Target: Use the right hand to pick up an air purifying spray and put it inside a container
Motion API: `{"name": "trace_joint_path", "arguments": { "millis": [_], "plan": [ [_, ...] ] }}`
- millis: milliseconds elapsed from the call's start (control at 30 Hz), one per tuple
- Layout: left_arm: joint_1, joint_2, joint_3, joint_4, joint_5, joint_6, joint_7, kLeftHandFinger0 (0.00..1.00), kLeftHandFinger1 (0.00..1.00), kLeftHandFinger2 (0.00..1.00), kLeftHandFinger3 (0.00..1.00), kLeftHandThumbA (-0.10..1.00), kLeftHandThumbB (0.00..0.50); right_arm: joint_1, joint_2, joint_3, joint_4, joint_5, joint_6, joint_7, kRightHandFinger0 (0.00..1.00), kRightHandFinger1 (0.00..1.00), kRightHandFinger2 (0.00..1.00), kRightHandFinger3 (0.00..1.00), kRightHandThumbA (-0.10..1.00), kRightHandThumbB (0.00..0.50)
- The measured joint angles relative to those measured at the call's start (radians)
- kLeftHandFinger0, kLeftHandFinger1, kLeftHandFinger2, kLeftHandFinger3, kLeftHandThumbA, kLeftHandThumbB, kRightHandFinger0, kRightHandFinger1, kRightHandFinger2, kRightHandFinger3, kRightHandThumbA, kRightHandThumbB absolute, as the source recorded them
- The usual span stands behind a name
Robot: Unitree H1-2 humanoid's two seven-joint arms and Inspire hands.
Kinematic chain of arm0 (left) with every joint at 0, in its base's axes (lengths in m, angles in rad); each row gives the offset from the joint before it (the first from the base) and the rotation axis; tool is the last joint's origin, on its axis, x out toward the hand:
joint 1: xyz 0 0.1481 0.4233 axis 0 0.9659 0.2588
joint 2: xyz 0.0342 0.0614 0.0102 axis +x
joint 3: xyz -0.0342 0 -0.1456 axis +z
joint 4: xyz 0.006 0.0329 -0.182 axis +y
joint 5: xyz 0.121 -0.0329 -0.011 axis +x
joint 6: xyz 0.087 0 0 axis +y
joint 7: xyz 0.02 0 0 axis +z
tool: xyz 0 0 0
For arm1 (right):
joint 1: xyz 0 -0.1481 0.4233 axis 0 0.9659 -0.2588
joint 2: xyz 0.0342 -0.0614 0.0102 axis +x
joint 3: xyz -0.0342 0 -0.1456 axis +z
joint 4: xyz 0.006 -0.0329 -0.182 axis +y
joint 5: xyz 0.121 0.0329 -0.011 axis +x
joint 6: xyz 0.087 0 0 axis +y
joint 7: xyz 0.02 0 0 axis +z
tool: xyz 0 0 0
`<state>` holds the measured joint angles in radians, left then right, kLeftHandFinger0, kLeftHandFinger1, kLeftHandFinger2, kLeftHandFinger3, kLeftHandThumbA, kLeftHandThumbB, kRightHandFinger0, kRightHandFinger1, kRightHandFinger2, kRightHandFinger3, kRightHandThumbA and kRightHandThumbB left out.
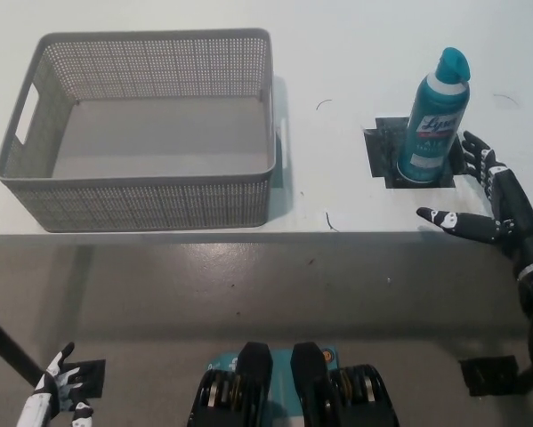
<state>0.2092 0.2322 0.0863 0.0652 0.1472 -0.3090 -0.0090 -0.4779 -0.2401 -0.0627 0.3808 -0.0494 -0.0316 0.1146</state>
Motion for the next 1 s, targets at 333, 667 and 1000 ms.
{"name": "trace_joint_path", "arguments": {
  "millis": [333, 667, 1000],
  "plan": [
    [0.000, -0.001, 0.002, 0.000, 0.001, -0.002, 0.000, 0.54, 0.69, 0.79, 1.00, 0.03, 0.290, -0.018, 0.012, -0.029, 0.002, 0.009, -0.002, -0.019, 1.00, 1.00, 1.00, 1.00, 1.00, 0.500],
    [-0.001, -0.001, 0.003, 0.001, 0.001, -0.004, 0.000, 0.53, 0.68, 0.78, 1.00, 0.03, 0.300, -0.101, 0.028, -0.055, 0.017, 0.021, 0.003, -0.044, 1.00, 1.00, 1.00, 1.00, 1.00, 0.500],
    [-0.005, -0.001, 0.003, -0.002, 0.000, -0.003, -0.001, 0.55, 0.70, 0.79, 1.00, -0.02, 0.289, -0.150, 0.041, -0.074, 0.143, 0.041, -0.003, -0.062, 1.00, 1.00, 1.00, 1.00, 1.00, 0.500]
  ]
}}
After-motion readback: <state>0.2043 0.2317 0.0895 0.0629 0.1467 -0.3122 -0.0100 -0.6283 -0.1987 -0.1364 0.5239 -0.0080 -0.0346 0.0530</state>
